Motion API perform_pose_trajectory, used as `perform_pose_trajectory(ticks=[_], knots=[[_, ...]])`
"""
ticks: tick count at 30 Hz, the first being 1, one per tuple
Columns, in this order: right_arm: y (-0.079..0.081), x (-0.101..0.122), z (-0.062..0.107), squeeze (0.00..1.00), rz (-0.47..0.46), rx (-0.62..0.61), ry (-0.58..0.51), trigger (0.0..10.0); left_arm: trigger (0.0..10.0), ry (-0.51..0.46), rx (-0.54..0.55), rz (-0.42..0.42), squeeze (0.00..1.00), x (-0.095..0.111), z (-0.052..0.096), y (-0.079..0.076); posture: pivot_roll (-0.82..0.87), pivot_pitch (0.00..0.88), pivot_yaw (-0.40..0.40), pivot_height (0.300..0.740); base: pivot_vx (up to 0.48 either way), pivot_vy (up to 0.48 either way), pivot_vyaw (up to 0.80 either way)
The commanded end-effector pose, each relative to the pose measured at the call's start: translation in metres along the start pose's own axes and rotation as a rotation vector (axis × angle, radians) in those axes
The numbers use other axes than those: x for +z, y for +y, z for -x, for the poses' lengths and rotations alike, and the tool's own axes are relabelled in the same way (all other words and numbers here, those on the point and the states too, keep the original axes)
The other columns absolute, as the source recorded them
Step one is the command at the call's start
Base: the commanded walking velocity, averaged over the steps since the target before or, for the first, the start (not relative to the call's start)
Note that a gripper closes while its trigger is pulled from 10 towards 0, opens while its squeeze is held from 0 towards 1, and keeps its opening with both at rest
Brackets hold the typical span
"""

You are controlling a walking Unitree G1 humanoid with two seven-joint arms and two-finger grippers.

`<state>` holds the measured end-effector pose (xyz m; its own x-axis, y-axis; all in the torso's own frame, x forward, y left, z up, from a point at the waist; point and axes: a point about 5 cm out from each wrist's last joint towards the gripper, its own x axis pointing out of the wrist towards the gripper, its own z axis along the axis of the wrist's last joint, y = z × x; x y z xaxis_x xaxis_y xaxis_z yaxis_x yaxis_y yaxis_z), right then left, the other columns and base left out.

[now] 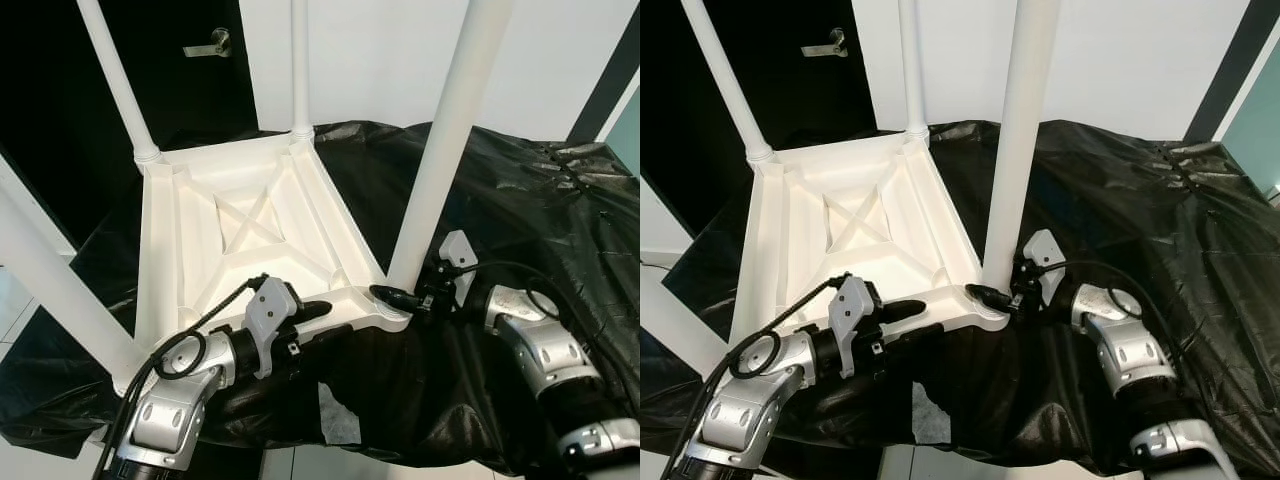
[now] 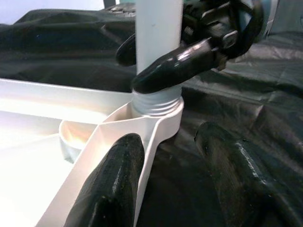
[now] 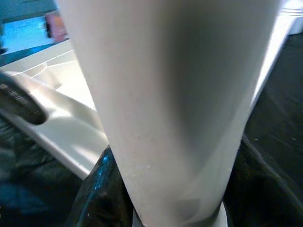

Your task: Building children table

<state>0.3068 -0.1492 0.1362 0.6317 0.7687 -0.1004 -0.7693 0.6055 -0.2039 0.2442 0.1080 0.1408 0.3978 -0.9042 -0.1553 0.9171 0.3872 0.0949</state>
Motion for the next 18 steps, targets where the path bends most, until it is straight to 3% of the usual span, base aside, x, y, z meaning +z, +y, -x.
perform_pose_trajectory(ticks=[1,5,7,9,12,14,16,17,18], knots=[[0.007,-0.011,0.000,0.00,-0.024,-0.072,0.049,10.0,10.0,0.014,0.080,0.004,0.00,-0.003,0.000,0.002,0.00,0.000,-0.020,0.740,0.000,0.000,0.00],[0.023,-0.012,-0.006,0.00,-0.076,-0.171,0.024,10.0,10.0,0.016,0.075,0.009,0.00,-0.004,0.001,0.001,-0.01,0.000,-0.014,0.740,0.000,0.000,0.00],[0.029,-0.014,-0.011,0.00,-0.129,-0.292,0.034,10.0,10.0,0.019,0.073,0.011,0.00,-0.004,0.002,0.001,-0.01,0.000,-0.008,0.740,0.000,0.000,0.00],[0.029,-0.014,-0.011,0.00,-0.129,-0.292,0.034,10.0,10.0,0.019,0.073,0.011,0.00,-0.004,0.002,0.001,-0.01,0.000,-0.008,0.740,0.000,0.000,0.00],[0.037,-0.014,-0.016,0.00,-0.214,-0.442,0.027,10.0,10.0,0.022,0.069,0.012,0.00,-0.005,0.002,0.001,-0.01,0.000,-0.006,0.740,0.000,0.000,0.00],[0.041,-0.012,-0.020,0.00,-0.205,-0.522,0.021,10.0,10.0,0.022,0.066,0.013,0.00,-0.005,0.002,0.001,-0.01,0.000,-0.005,0.740,0.000,0.000,0.00],[0.041,-0.012,-0.020,0.00,-0.205,-0.522,0.021,10.0,10.0,0.022,0.066,0.013,0.00,-0.005,0.002,0.001,-0.01,0.000,-0.005,0.740,0.000,0.000,0.00],[0.041,-0.010,-0.024,0.00,-0.211,-0.663,0.030,10.0,10.0,0.023,0.062,0.013,0.00,-0.005,0.001,0.000,-0.01,0.000,-0.006,0.740,0.000,0.000,0.00],[0.041,-0.010,-0.024,0.00,-0.211,-0.663,0.030,10.0,10.0,0.023,0.062,0.013,0.00,-0.005,0.001,0.000,-0.01,0.000,-0.006,0.740,0.000,0.000,0.00]])
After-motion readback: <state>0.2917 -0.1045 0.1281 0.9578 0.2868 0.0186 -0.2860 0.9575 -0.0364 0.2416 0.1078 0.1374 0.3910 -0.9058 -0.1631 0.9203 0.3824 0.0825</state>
